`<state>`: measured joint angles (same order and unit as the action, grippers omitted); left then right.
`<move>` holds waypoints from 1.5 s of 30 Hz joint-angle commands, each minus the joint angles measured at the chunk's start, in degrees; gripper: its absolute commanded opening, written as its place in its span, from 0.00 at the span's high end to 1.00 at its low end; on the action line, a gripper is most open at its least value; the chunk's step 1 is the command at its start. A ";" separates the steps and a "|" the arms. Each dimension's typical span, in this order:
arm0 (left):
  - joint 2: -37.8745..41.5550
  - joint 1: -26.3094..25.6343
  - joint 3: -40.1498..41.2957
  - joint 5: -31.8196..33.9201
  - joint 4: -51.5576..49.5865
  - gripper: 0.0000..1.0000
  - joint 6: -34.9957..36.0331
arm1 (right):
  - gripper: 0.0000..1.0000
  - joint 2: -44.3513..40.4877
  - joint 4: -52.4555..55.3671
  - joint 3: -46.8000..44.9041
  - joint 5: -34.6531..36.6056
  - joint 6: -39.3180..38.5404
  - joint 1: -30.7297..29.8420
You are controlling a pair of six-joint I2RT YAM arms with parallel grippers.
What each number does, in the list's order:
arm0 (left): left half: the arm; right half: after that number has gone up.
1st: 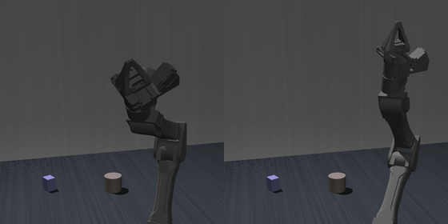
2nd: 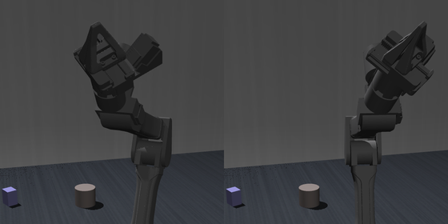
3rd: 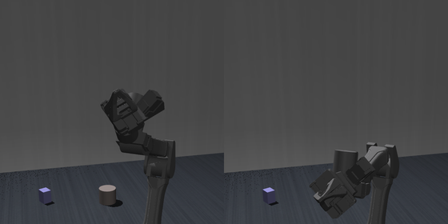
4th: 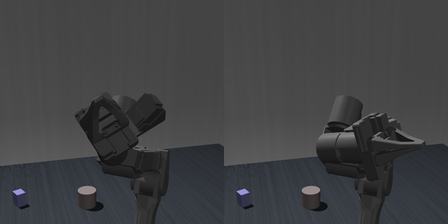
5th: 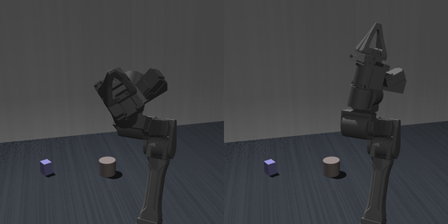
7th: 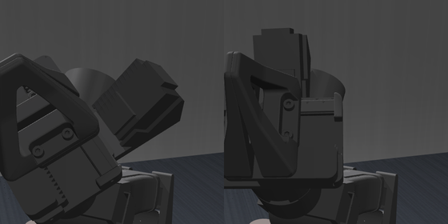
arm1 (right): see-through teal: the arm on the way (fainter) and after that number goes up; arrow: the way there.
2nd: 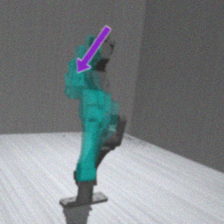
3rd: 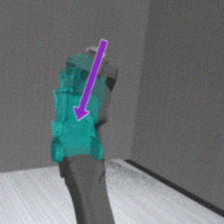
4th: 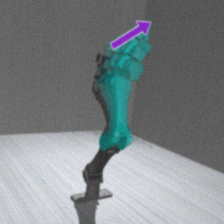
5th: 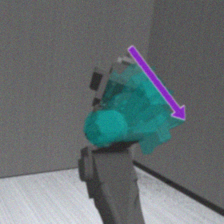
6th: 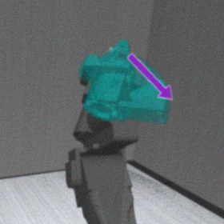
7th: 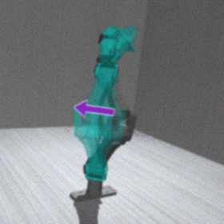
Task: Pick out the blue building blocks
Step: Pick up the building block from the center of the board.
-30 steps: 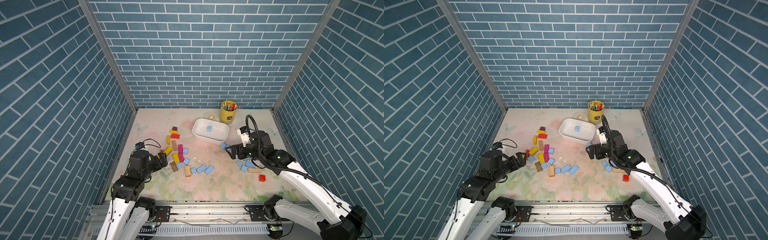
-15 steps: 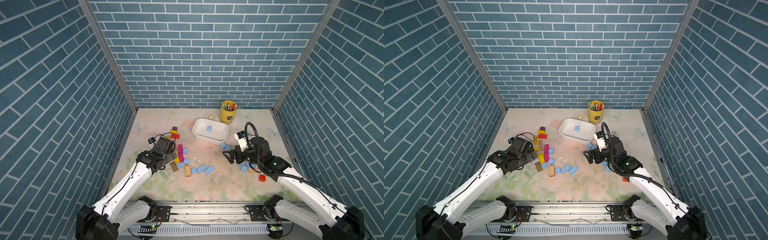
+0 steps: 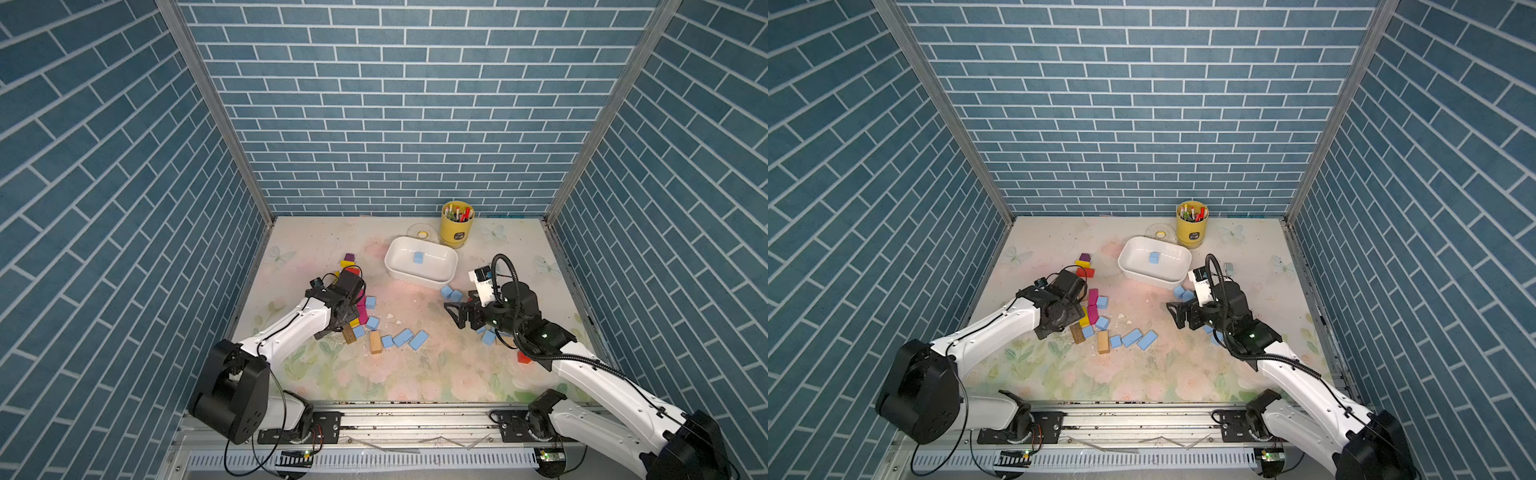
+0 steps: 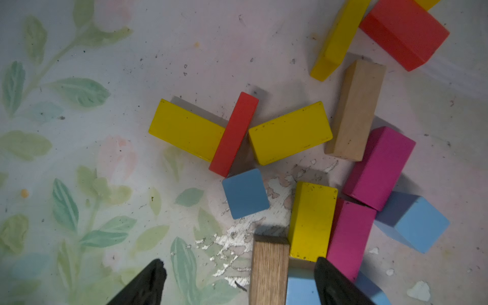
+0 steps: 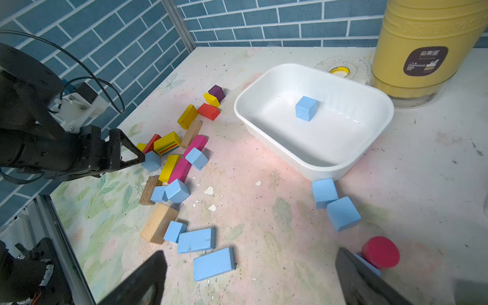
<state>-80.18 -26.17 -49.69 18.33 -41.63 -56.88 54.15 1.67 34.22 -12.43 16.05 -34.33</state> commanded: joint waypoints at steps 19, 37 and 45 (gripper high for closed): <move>-9.31 3.49 -2.02 0.89 6.88 0.45 0.97 | 0.01 -0.18 -2.73 -1.54 0.54 -1.64 0.13; -11.72 5.91 -1.78 1.00 8.58 0.56 3.92 | 0.01 0.42 -2.91 -1.56 0.63 -1.73 0.11; -12.06 6.49 -1.46 0.22 8.94 0.62 3.97 | 0.01 0.52 -2.94 -1.47 0.38 -1.64 0.18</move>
<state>-91.42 -20.08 -51.51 18.33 -32.34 -53.23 54.28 0.40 33.34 -12.27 16.05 -34.33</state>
